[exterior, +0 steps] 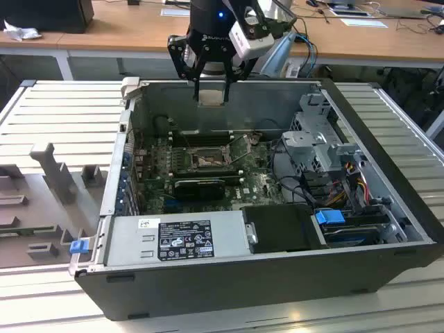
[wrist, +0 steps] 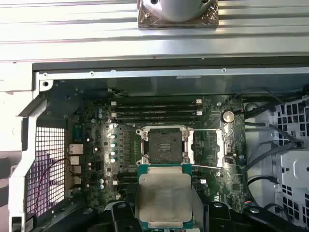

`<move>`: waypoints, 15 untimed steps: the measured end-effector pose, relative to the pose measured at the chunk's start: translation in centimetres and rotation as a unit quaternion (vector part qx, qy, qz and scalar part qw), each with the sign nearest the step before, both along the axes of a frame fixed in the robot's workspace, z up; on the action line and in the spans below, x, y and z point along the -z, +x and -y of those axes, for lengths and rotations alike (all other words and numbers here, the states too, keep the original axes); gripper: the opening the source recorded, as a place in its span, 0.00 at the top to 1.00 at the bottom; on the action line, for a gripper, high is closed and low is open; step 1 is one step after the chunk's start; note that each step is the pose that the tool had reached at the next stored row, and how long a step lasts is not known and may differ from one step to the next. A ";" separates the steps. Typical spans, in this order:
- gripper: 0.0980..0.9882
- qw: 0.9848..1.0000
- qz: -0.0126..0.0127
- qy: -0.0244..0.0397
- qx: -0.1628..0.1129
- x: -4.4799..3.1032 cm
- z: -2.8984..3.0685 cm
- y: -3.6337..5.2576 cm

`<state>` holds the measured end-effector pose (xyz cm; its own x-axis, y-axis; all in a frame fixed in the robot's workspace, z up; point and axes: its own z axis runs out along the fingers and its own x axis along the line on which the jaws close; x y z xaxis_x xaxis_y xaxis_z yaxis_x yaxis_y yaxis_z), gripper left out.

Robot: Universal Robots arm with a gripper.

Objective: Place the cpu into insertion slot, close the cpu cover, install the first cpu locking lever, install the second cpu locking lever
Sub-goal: 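Place the cpu into insertion slot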

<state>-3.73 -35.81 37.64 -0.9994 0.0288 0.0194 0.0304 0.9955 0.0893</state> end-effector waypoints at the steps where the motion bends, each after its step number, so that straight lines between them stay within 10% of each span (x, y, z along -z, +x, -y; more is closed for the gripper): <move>1: 0.52 1.000 0.000 0.000 0.020 0.00 0.00 -0.03; 15: 0.52 0.999 0.000 0.000 0.049 0.17 0.08 -0.05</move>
<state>-3.77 -35.89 37.47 -0.9918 0.1267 0.0194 0.1279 0.9878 0.0894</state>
